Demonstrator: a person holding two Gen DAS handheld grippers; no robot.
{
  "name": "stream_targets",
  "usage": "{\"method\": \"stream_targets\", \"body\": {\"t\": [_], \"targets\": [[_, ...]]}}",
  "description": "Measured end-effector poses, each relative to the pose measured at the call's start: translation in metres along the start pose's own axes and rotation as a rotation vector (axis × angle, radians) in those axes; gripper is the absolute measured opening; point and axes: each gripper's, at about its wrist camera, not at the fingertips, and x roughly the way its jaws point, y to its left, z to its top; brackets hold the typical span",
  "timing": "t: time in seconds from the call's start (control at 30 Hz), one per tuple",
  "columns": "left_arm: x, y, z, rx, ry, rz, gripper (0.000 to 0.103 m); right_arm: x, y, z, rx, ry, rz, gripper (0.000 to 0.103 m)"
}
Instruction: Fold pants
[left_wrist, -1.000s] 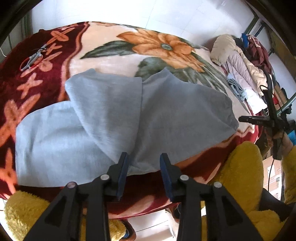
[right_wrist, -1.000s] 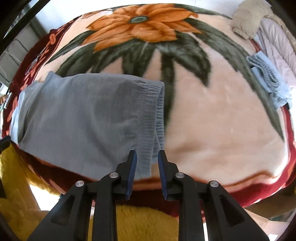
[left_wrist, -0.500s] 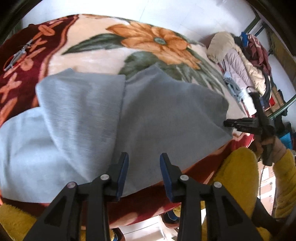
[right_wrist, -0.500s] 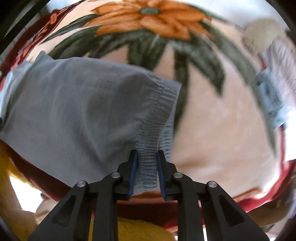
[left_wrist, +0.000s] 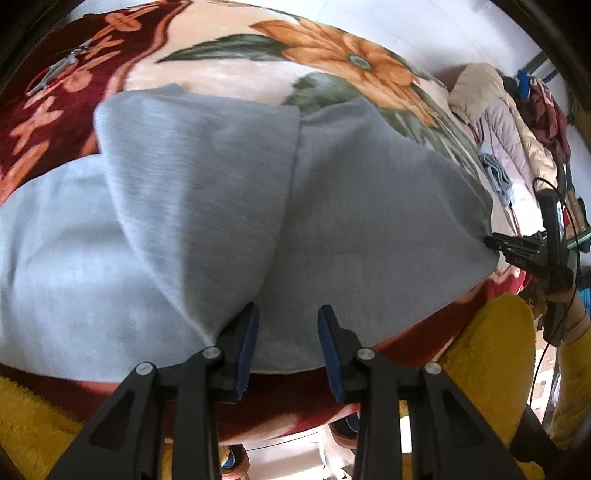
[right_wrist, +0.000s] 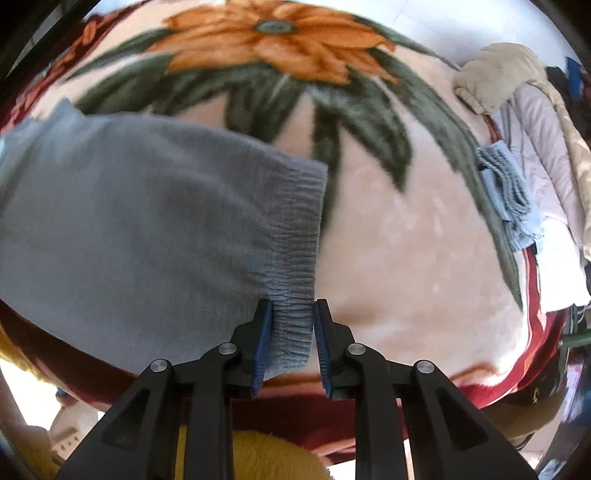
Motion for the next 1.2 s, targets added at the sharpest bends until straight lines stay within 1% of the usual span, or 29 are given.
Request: {"method": "stream_targets", "body": {"t": [0.07, 0.13, 0.2, 0.27, 0.33, 0.4, 0.47, 0.5, 0.53, 0.6, 0.67, 0.77, 0.83, 0.9, 0.97, 1.2], "targets": [[-0.006, 0.0, 0.0, -0.007, -0.008, 0.003, 0.035, -0.015, -0.001, 0.001, 0.031, -0.033, 0.002, 0.029], [-0.013, -0.002, 0.005, -0.003, -0.022, 0.023, 0.036, -0.026, -0.001, 0.005, 0.042, -0.057, -0.004, 0.03], [-0.019, -0.003, 0.01, 0.005, -0.037, 0.024, 0.036, -0.036, 0.003, 0.006, 0.047, -0.077, -0.005, 0.03], [-0.025, -0.009, 0.019, 0.019, -0.063, 0.024, 0.037, -0.042, 0.007, 0.008, 0.053, -0.091, 0.013, 0.03], [-0.028, -0.015, 0.028, 0.036, -0.08, 0.03, 0.044, -0.047, 0.014, 0.01, 0.056, -0.106, 0.053, 0.03], [-0.029, -0.02, 0.038, 0.046, -0.101, 0.051, 0.048, -0.05, 0.024, 0.01, 0.056, -0.109, 0.103, 0.03], [-0.026, -0.021, 0.046, 0.042, -0.119, 0.08, 0.056, -0.045, 0.037, 0.013, 0.05, -0.093, 0.142, 0.031], [-0.022, -0.02, 0.052, 0.033, -0.123, 0.106, 0.065, -0.042, 0.045, 0.014, 0.045, -0.088, 0.154, 0.031], [-0.018, -0.018, 0.057, 0.03, -0.125, 0.124, 0.066, -0.04, 0.053, 0.013, 0.042, -0.084, 0.166, 0.031], [-0.011, -0.013, 0.068, 0.025, -0.123, 0.153, 0.066, -0.034, 0.073, 0.011, 0.032, -0.067, 0.209, 0.031], [-0.004, -0.011, 0.08, 0.016, -0.13, 0.151, 0.066, -0.024, 0.091, 0.009, 0.01, -0.042, 0.236, 0.031], [0.003, -0.013, 0.093, 0.02, -0.132, 0.143, 0.066, -0.003, 0.112, 0.007, -0.009, 0.023, 0.222, 0.031], [0.012, -0.018, 0.101, 0.016, -0.119, 0.167, 0.066, 0.012, 0.121, 0.005, -0.002, 0.058, 0.213, 0.031], [0.018, -0.02, 0.105, 0.013, -0.108, 0.17, 0.066, 0.017, 0.126, 0.004, 0.007, 0.053, 0.188, 0.032], [0.026, -0.024, 0.109, 0.013, -0.105, 0.168, 0.066, 0.017, 0.127, 0.003, 0.012, 0.052, 0.183, 0.032], [0.046, -0.032, 0.12, 0.041, -0.124, 0.241, 0.066, 0.019, 0.12, -0.002, 0.053, 0.058, 0.228, 0.033]]}}
